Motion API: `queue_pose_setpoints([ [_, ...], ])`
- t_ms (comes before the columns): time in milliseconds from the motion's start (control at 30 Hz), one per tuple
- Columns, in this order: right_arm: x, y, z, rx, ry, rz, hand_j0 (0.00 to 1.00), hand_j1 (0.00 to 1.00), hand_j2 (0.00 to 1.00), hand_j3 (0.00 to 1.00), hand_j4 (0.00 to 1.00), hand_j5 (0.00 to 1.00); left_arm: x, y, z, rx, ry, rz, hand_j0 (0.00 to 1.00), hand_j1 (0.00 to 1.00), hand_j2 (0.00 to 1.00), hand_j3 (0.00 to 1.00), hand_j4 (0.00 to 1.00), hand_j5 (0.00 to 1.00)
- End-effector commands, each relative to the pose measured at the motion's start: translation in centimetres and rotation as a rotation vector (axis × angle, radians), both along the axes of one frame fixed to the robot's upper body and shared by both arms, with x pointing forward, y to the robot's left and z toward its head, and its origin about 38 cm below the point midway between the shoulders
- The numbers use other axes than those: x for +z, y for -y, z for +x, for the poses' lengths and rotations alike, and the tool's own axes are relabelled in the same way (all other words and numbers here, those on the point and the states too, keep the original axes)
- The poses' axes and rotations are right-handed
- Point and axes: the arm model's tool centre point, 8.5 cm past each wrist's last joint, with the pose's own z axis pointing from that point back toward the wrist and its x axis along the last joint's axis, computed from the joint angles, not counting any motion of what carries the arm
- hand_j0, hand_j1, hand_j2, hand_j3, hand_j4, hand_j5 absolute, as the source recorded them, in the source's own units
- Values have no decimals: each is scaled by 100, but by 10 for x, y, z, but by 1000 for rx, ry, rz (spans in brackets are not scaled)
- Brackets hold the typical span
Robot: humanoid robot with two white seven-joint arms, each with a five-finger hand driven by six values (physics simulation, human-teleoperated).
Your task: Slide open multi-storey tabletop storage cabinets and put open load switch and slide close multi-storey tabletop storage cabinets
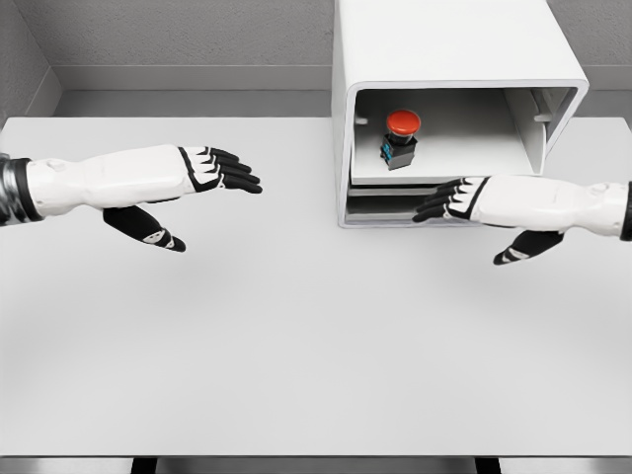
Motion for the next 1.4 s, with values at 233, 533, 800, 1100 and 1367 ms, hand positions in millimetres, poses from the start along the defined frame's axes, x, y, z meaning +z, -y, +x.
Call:
queue_pose_setpoints([
  [233,-11,2,15,-41,-6,4,100,100,100,100,100,100,1,0,0,2,-2,-7,100,100,100,100,100,100],
  [533,-14,4,23,-62,-2,-3,100,100,100,100,100,100,1,-5,-1,11,-6,6,100,100,100,100,100,100],
  [800,-17,0,32,-67,3,-12,100,100,100,100,100,100,-2,-6,-1,14,-13,8,100,100,100,100,100,100],
  [1100,11,17,2,-31,45,-93,100,100,100,100,100,100,2,-9,0,24,-9,-6,100,100,100,100,100,100],
  [1367,21,56,-9,-101,17,-156,100,100,100,100,100,100,-2,-30,6,83,-28,19,100,100,100,100,100,100],
])
